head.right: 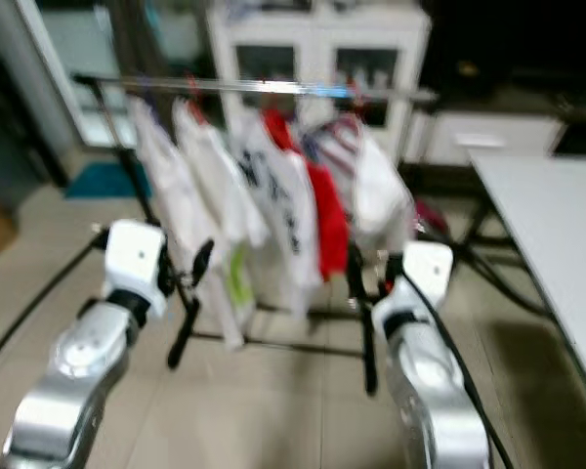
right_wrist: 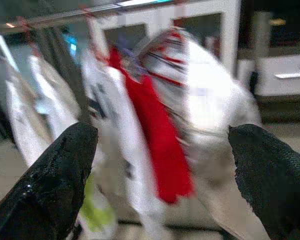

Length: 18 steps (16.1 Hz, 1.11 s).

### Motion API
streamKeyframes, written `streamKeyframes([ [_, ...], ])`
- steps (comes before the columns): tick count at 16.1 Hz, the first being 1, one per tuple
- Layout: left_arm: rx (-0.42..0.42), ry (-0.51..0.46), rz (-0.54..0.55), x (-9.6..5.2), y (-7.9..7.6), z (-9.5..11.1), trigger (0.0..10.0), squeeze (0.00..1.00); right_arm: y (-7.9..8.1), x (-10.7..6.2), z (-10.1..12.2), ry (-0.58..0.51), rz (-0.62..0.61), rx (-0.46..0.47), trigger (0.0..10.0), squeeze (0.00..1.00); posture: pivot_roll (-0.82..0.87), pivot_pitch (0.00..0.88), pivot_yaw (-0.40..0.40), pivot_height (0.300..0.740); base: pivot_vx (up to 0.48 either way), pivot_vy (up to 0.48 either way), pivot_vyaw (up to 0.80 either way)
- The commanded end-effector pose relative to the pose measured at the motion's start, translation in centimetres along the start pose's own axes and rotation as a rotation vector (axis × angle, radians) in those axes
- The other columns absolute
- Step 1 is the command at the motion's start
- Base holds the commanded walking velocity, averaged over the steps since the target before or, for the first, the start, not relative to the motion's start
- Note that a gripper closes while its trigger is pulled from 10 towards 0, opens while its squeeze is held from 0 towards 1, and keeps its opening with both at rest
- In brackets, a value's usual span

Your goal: Hang hanger

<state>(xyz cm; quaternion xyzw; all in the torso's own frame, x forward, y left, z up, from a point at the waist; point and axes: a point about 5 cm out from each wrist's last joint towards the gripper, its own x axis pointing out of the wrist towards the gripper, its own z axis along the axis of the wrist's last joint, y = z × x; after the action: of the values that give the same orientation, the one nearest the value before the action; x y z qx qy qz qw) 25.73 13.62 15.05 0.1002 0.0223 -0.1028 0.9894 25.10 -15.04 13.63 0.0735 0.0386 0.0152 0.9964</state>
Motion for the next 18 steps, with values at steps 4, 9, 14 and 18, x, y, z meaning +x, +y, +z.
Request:
streamKeyframes([
  [4, 0.004, 0.013, 0.012, 0.1, 0.2, 0.1, 10.0, 1.0, 0.6, 0.2, 0.2, 0.006, 0.02, -0.022, 10.0, 0.0, 0.13, 0.0, 0.015, 0.74, 0.435, 0.0, 0.0],
  [9, 0.025, 0.002, 0.005, 0.1, 0.2, 0.4, 10.0, 1.0, 1.4, 0.6, 1.3, -0.034, 0.09, -0.012, 10.0, 0.0, 0.13, 0.0, 0.002, 0.74, 0.426, 0.0, 0.0],
  [14, 0.035, -0.002, -0.007, -0.1, 0.0, 0.4, 10.0, 1.0, 1.6, 0.8, 1.9, -0.049, 0.111, -0.01, 10.0, 0.0, 0.13, 0.0, -0.002, 0.74, 0.418, 0.0, 0.0],
  [18, 0.026, -0.062, -0.064, -0.1, -0.5, 1.2, 10.0, 1.0, 1.7, 0.9, 2.4, -0.048, 0.122, 0.015, 10.0, 0.0, 0.13, 0.0, -0.004, 0.74, 0.203, 0.0, 0.0],
])
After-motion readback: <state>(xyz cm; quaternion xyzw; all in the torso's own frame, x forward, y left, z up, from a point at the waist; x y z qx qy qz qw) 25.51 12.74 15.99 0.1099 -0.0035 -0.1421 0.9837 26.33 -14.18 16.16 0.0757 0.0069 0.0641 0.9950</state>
